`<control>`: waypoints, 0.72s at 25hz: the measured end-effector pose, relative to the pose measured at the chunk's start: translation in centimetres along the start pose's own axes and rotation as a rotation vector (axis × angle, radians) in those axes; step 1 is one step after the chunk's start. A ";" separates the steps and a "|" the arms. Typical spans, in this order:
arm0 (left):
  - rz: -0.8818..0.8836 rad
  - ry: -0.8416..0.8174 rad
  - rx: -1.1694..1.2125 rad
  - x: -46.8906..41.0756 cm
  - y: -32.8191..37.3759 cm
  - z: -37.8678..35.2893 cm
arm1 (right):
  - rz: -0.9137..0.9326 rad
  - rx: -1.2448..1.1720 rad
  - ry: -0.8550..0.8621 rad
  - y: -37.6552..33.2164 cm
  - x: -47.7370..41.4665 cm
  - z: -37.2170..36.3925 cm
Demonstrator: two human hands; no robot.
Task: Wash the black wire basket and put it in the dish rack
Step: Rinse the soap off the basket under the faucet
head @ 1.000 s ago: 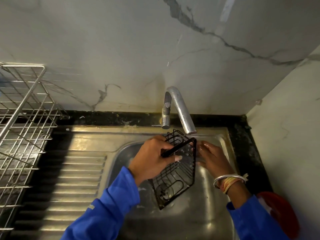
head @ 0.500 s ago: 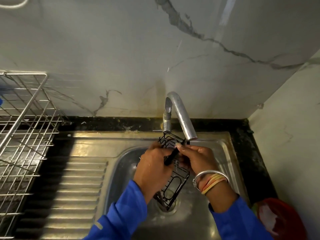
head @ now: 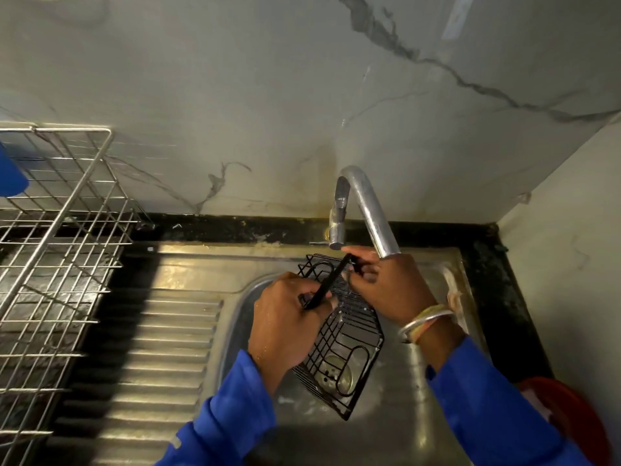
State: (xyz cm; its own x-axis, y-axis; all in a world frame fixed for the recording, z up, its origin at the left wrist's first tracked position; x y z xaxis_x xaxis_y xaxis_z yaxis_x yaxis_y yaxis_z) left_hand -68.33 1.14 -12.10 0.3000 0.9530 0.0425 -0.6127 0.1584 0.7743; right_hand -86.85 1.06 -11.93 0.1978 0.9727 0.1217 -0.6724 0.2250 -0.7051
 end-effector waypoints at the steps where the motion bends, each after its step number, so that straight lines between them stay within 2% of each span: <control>1: 0.000 0.002 0.009 0.1 0.2 0.0 | 0.019 0.029 0.043 0.0 -0.3 0.0; 4: 0.043 0.059 0.125 0.2 0.3 0.4 | 0.082 -0.034 0.133 0.9 -0.3 0.1; 7: 0.098 0.088 0.228 0.1 -0.1 0.9 | 0.118 -0.016 0.068 2.9 0.7 -0.2; 10: 0.046 0.014 0.090 0.0 0.2 0.5 | 0.096 0.124 0.010 1.8 0.3 -0.2; 12: 0.014 -0.024 0.042 0.0 0.7 0.0 | 0.085 0.122 0.087 0.2 -0.7 0.6; 14: 0.042 -0.030 0.126 0.2 0.9 -0.2 | 0.088 0.038 0.188 0.0 -0.8 1.0; 18: 0.096 0.064 0.260 0.6 0.7 0.9 | 0.115 -0.048 0.054 3.9 1.8 -0.5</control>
State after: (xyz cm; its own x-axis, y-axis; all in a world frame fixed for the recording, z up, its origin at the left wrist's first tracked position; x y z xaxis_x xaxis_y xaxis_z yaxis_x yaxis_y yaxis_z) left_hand -67.87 1.57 -10.97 0.1975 0.9761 0.0902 -0.4252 0.0024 0.9051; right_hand -88.74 3.63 -14.79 0.1599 0.9871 0.0012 -0.6583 0.1076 -0.7450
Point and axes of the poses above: each hand's wrist, its own x-axis away from the middle knuckle, its own z-axis out of the back of the hand, y = z × x, the point moved 2 cm from there along -x, towards the middle knuckle, and after that the axes turned 4 degrees about -z, right-handed, at the moved point
